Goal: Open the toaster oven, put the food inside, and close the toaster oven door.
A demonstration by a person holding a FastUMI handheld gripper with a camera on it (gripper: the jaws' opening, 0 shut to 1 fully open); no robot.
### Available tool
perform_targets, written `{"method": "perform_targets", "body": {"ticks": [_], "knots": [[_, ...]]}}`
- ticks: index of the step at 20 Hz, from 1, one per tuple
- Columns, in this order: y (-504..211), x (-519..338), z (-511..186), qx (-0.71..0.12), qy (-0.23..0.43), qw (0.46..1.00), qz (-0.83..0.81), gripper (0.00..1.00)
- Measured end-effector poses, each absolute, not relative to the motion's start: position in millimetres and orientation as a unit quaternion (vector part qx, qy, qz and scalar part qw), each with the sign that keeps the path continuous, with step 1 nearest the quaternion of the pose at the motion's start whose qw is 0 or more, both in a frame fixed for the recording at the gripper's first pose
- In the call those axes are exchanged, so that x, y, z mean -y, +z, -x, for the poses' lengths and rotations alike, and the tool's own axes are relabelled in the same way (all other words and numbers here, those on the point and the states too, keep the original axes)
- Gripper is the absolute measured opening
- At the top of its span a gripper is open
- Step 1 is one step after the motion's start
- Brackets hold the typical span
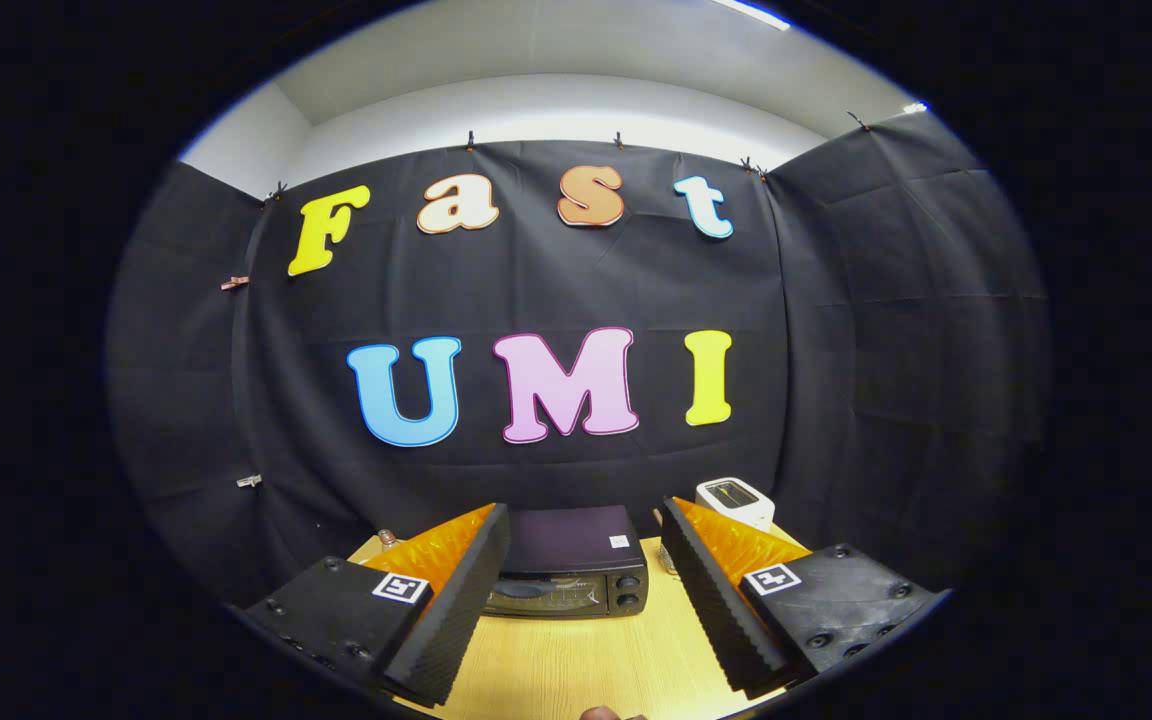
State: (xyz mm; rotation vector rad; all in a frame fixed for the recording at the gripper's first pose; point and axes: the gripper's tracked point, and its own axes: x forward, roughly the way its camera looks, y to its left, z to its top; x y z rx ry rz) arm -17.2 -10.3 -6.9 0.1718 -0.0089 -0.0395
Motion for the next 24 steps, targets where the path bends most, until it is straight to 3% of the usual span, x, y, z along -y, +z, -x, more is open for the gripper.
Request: {"method": "perform_targets", "body": {"ticks": [7, 24], "knots": [[17, -6, 33, 0.045, -0.002, 0.997, -0.055, 0.98], [13, 6, 39, 0.049, -0.006, 0.997, -0.053, 0.98]]}}
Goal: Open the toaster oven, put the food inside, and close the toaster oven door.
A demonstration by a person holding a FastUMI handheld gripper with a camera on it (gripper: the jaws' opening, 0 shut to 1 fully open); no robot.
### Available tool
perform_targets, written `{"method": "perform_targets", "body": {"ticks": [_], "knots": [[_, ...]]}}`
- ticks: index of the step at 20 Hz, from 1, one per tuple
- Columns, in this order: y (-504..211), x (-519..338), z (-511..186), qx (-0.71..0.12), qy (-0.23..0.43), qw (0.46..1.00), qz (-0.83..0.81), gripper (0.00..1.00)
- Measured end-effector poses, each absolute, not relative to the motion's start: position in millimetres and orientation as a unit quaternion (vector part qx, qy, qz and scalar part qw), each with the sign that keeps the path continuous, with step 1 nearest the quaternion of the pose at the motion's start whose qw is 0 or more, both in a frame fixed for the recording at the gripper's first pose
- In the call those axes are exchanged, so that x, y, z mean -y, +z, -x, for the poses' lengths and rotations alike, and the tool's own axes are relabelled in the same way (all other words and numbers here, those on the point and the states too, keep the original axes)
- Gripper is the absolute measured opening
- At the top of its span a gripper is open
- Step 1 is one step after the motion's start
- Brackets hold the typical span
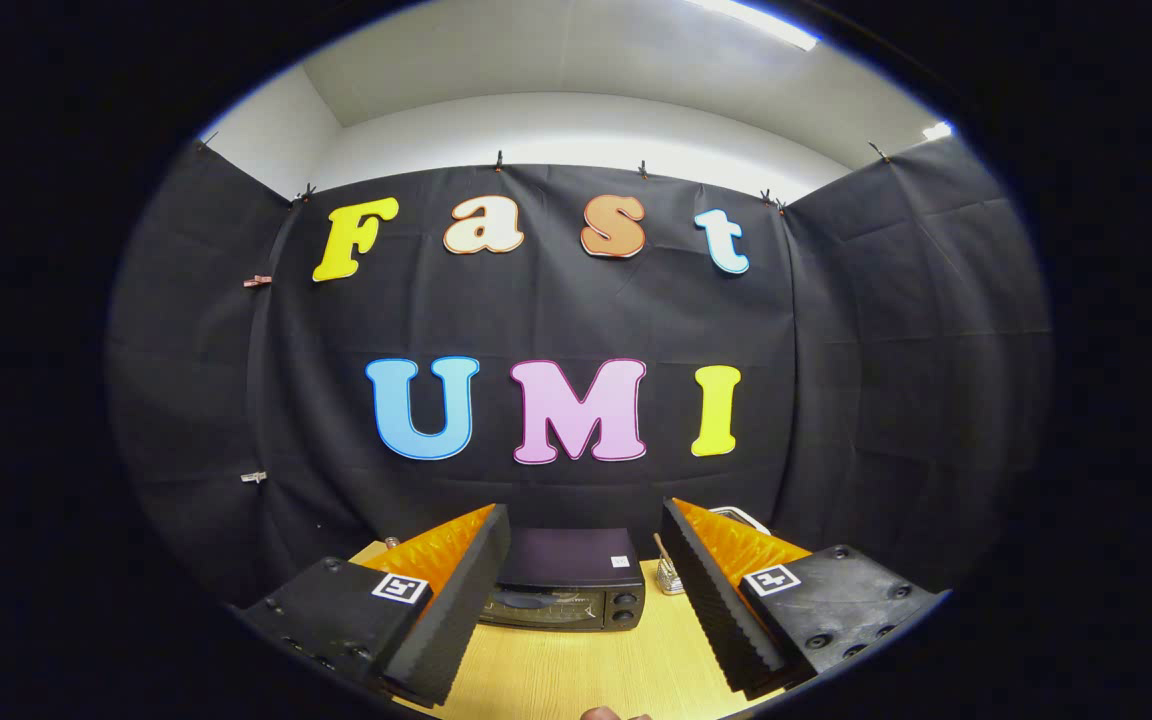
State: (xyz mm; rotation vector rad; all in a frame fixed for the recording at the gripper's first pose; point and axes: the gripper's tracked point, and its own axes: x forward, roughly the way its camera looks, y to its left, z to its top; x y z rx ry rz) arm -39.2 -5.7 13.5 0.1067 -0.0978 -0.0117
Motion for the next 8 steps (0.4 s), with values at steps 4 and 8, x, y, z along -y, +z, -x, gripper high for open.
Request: {"method": "perform_targets", "body": {"ticks": [4, 8], "knots": [[12.9, 6.0, 41.8, 0.049, -0.005, 0.997, -0.054, 0.98], [11.5, 9.7, 40.4, 0.050, -0.006, 0.997, -0.051, 0.98]]}}
